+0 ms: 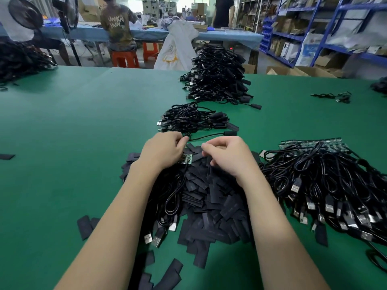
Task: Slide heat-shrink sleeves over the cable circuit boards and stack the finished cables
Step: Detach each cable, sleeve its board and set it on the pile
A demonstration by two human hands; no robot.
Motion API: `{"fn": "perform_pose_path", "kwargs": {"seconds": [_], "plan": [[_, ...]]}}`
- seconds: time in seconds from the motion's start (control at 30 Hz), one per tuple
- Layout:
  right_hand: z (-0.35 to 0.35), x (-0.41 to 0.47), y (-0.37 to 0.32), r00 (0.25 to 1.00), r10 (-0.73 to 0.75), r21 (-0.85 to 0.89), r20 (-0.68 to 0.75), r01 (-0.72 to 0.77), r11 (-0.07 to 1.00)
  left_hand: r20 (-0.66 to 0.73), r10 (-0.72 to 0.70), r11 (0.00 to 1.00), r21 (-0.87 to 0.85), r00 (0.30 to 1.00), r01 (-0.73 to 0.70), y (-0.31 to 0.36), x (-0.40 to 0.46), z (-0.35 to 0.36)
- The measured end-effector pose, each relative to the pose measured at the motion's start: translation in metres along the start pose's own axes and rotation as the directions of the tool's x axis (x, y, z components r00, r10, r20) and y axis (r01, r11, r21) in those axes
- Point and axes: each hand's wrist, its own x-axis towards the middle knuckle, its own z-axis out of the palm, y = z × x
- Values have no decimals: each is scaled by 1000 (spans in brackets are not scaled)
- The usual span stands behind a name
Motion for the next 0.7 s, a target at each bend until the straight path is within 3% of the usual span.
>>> {"fn": "perform_pose_path", "kwargs": {"seconds": [0.17, 0.3, 0.5, 0.7], "plan": [[12, -4, -4, 1000, 2, -42, 0, -2, 999, 50, -6, 1000, -2, 999, 6, 8, 0, -1], [11, -5, -5, 997, 60, 2, 55, -61, 998, -37, -5, 999, -33, 999, 4, 21, -2, -1], [-1, -10, -6, 974, 101, 325, 205, -165, 931, -200, -18, 987, -163, 980, -15, 35, -2, 0], [-4, -8, -5, 955, 131, 497, 267, -253, 830, -269, -92, 962, -273, 959, 15, 47, -2, 2]]}}
